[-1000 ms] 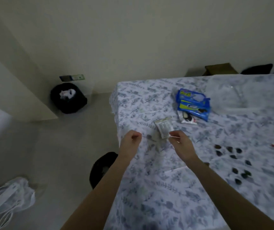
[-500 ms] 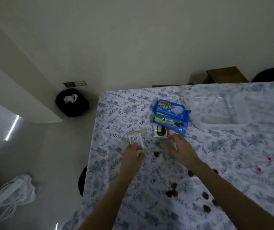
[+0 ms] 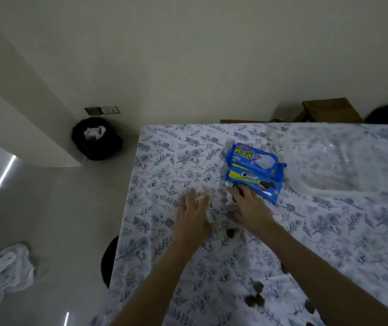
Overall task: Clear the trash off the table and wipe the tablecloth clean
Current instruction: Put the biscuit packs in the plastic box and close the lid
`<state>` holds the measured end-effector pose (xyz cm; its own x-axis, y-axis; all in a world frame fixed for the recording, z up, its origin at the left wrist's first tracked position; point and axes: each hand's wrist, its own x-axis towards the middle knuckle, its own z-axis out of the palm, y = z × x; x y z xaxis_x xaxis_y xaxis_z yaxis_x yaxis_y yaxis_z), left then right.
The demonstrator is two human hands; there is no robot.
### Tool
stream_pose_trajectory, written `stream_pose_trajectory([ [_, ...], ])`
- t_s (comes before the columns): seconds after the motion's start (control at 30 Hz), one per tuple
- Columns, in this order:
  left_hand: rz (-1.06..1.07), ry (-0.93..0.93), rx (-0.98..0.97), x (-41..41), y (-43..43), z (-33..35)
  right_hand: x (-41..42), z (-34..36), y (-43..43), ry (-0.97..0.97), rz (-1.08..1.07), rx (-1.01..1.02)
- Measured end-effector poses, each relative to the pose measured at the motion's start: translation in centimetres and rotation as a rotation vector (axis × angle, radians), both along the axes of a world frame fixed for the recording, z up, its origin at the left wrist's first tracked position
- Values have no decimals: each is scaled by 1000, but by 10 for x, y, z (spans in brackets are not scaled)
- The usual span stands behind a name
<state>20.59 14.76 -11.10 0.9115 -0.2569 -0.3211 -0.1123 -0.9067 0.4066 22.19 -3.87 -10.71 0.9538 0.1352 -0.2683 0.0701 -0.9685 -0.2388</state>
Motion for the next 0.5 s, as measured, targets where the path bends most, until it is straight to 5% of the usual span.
stream_pose_trajectory([
  [0.23, -105, -75, 23, 2, 1, -18, -9, -8, 8, -60, -41, -57],
  [0.5, 35, -122, -401, 4, -2, 2, -29, 7, -9, -187, -136, 382],
])
